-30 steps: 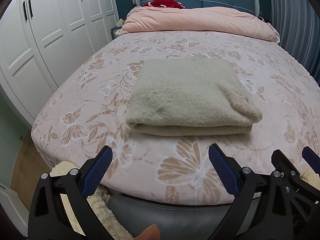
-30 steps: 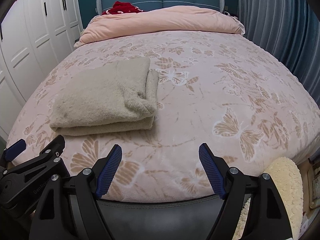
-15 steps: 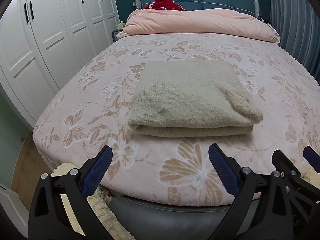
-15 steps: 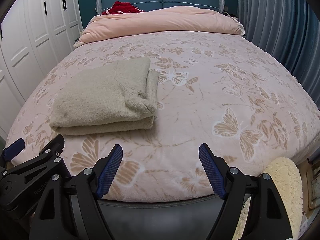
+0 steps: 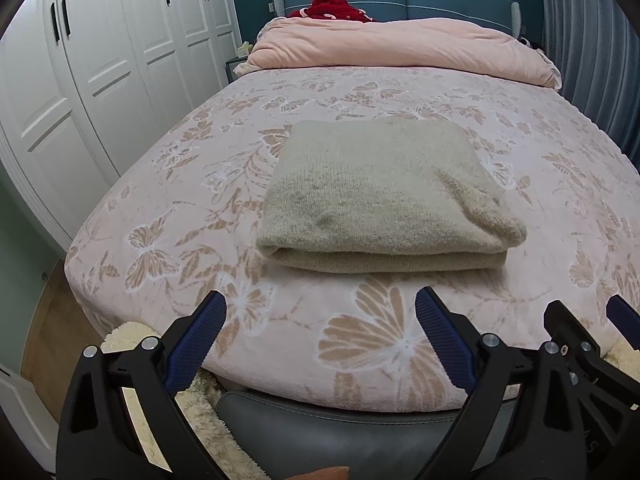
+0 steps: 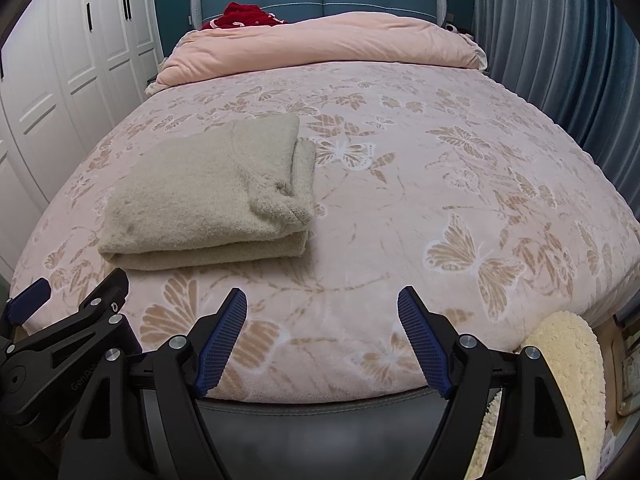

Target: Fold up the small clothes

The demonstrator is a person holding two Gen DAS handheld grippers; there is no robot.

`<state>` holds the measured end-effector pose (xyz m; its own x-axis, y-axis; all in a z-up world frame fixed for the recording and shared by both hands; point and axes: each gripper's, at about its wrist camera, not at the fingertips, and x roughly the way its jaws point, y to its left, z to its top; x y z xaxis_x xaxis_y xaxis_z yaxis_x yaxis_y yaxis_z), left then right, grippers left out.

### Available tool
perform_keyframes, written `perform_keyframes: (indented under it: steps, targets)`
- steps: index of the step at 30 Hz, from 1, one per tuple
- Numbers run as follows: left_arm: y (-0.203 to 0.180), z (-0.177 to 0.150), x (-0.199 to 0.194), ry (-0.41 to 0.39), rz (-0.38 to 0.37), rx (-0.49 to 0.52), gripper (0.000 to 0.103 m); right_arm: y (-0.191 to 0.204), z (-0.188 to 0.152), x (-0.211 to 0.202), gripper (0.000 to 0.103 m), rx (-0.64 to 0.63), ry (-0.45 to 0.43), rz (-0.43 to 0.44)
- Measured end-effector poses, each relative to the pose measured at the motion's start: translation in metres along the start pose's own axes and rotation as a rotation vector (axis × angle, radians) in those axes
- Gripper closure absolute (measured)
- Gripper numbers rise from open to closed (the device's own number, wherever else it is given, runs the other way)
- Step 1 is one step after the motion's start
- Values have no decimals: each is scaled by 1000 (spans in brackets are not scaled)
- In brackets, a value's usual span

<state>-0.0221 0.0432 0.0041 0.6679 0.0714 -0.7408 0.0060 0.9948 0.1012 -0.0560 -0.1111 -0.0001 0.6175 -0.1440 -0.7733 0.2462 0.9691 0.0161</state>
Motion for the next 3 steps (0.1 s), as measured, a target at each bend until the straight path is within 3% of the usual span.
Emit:
perform_keyframes:
  steps: [3]
  targets:
    - [-2, 0, 0, -3, -9, 10, 15, 0, 0, 0, 27, 0, 3, -2]
